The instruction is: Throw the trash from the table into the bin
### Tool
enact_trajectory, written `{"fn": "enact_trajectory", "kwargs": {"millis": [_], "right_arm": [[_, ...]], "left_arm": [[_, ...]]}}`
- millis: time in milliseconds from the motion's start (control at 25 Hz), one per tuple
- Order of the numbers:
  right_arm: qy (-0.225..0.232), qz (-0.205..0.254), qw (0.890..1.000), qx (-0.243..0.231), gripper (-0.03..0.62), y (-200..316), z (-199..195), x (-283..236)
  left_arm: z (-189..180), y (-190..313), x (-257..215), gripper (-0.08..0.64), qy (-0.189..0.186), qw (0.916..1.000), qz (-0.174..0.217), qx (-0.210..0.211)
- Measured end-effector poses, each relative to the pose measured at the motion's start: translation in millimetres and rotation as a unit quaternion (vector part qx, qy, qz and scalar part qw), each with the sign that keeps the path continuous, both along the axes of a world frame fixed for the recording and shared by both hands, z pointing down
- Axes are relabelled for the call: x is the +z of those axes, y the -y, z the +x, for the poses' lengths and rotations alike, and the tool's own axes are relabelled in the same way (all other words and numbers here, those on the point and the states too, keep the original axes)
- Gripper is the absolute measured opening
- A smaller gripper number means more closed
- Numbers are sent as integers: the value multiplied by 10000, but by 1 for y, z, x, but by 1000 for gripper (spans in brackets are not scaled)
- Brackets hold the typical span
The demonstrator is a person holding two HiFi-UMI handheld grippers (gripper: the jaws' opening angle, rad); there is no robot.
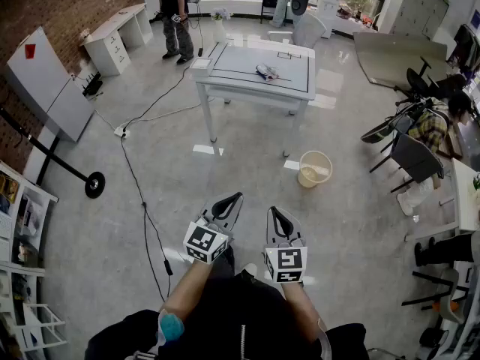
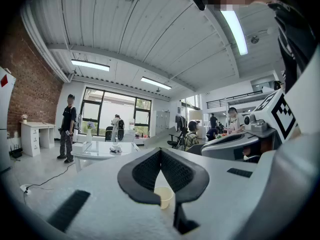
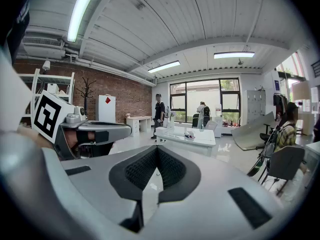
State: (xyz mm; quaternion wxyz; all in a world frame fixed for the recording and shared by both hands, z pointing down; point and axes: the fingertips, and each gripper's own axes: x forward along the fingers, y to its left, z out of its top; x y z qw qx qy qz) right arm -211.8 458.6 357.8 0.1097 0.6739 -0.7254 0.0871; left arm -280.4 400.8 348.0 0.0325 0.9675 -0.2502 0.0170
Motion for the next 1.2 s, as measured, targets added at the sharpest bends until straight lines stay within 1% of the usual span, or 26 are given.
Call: {"fn": "enact_trajectory", "kwargs": {"millis": [240, 480, 680, 840, 1000, 1200], "right_arm": [[1, 79, 9999, 66, 8, 11, 13, -2], [42, 42, 9999, 120, 9, 11, 18, 1], [141, 267, 9995, 81, 11, 10, 20, -3], [149, 193, 9997, 49, 11, 10, 19, 2], [203, 27, 9998, 65, 9, 11, 22, 14], [205, -87, 9998, 21, 11, 9, 25, 20]], "left_arm": [[16, 10, -1, 5, 45, 9999, 73, 73], [20, 11, 4, 5, 87, 9999, -3, 118], [24, 11, 6, 5, 114, 9998, -35, 153], [27, 10, 9, 5, 132, 9998, -53, 167], [28, 11, 16, 5, 142, 9996, -178, 188], [32, 9, 16, 5, 163, 9995, -173, 189]]}}
